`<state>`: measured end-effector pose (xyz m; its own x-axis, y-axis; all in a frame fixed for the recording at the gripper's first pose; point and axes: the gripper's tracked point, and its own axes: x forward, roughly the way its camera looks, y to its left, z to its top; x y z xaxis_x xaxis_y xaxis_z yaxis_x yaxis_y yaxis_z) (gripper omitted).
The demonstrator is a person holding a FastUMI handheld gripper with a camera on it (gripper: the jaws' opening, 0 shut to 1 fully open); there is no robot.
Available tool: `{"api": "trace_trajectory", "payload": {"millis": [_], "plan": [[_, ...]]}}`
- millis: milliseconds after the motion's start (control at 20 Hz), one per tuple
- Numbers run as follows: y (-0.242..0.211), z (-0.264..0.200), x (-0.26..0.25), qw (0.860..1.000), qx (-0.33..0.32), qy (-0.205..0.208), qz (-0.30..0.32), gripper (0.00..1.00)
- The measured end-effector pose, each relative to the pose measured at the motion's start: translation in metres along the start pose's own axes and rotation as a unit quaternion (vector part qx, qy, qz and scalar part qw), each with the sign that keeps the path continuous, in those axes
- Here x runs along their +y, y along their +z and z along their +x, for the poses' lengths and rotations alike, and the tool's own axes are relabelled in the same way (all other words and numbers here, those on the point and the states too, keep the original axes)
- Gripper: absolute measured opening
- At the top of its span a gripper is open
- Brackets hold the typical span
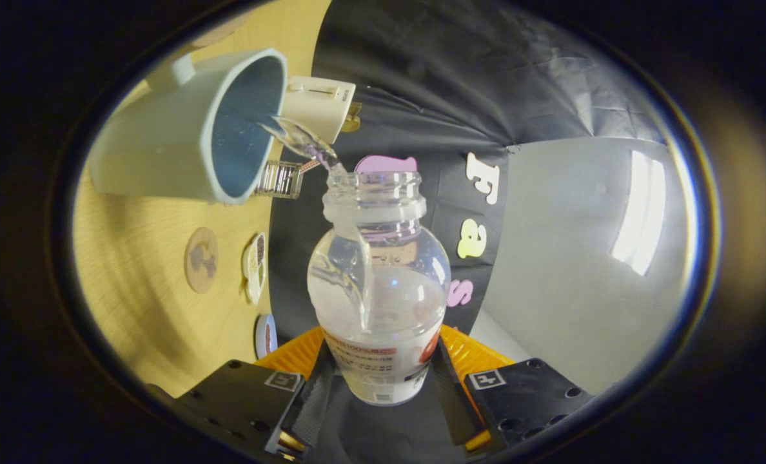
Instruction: Take the bottle from table, then pour the juice into the cup, finally place the bottle on the coaster
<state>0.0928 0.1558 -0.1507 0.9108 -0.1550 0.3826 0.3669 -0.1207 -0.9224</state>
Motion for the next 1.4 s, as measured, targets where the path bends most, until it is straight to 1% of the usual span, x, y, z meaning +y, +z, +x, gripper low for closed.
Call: {"api": "trace_trajectory", "payload": {"millis": [550,900,1400], "plan": [[-0.001,0.001,-0.010,1.000,-0.009,-0.017,-0.025,0.78],[0.005,0.002,-0.016,0.999,-0.025,-0.027,-0.039,0.78],[0.011,0.002,-0.027,0.995,-0.042,-0.051,-0.069,0.78]]}}
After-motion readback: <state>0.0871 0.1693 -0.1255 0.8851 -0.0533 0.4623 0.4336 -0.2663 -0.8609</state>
